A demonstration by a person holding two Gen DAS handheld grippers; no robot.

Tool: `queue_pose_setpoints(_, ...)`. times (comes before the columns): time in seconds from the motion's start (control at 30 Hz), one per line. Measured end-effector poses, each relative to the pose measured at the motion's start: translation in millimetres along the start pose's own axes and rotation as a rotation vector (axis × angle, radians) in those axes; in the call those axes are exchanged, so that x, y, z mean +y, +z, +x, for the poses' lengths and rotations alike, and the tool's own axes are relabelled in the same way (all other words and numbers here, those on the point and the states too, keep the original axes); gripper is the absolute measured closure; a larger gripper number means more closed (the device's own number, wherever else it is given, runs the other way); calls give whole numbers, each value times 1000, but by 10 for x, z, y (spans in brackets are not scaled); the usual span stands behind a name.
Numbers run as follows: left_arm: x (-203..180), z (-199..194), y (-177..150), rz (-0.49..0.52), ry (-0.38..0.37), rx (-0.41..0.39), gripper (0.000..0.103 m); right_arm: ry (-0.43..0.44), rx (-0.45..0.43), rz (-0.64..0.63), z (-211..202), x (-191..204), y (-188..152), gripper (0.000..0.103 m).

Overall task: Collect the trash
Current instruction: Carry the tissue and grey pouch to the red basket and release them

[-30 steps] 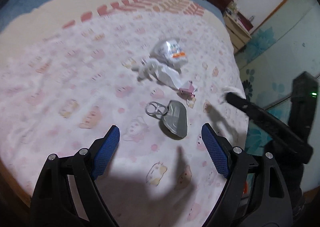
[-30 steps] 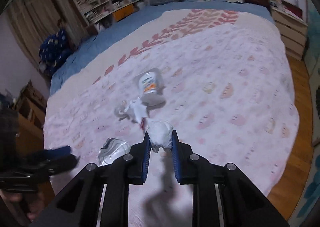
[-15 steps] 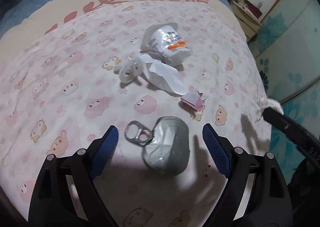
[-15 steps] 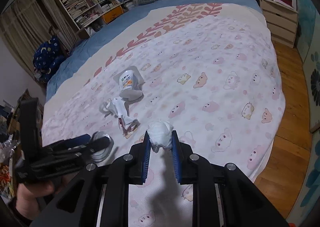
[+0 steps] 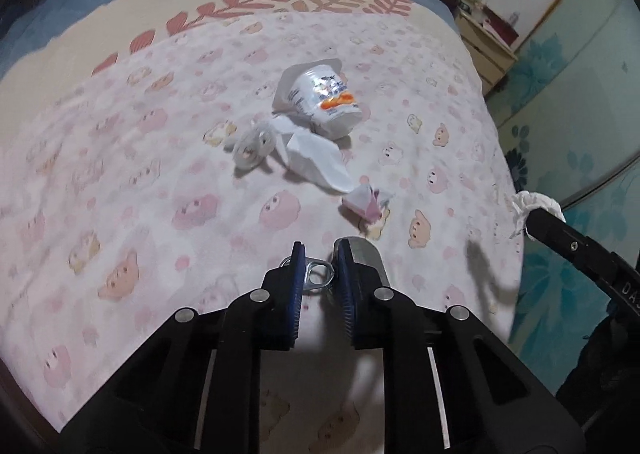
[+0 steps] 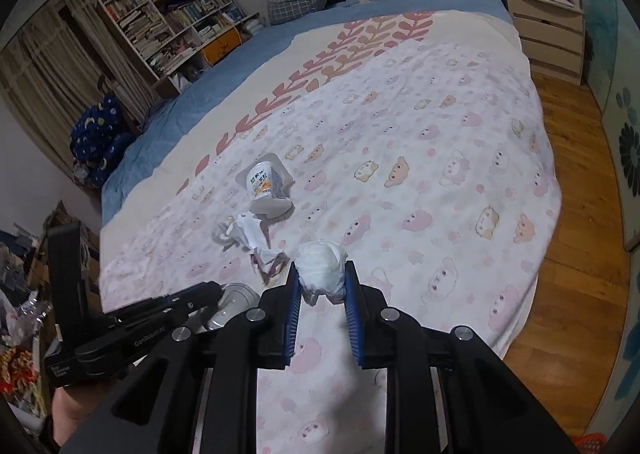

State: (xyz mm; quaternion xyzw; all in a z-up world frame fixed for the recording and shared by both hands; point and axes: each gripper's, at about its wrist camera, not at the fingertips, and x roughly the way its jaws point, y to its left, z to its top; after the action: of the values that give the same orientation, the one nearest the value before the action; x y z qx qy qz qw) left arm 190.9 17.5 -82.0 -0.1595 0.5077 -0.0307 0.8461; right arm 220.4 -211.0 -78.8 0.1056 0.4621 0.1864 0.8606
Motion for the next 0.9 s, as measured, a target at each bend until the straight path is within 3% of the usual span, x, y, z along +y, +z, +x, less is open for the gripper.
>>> queue_pose_setpoints(0.07, -7, -28, -34, -7, -7, -9, 88, -9, -1, 11, -50, -12, -42, 81)
queue_pose_setpoints(0.1, -14, -70, -59, -4, -17, -26, 97, -3, -3, 21, -83, -19, -69, 81)
queue_pose_setpoints(0.17, -48, -156, -91, 1, -26, -63, 98, -2, -6, 24, -130, -16, -122, 80)
queue_pose_setpoints(0.37, -19, -338, -199, -36, -100, -93, 99, 4, -8, 19, -284, -8, -266, 80)
queue_pose_setpoints(0.6, -104, -647, -304, -19, -92, -143, 99, -16, -46, 13, -491, -92, -309, 80)
queue_pose_setpoints(0.77, -452, -1168, -368, 69, -68, -243, 99, 9, -153, 31, -1069, -218, -295, 80)
queue_pose_setpoints(0.9, -933, -1615, -429, 128, -142, -325, 99, -11, -269, 40, -1888, -494, -423, 80)
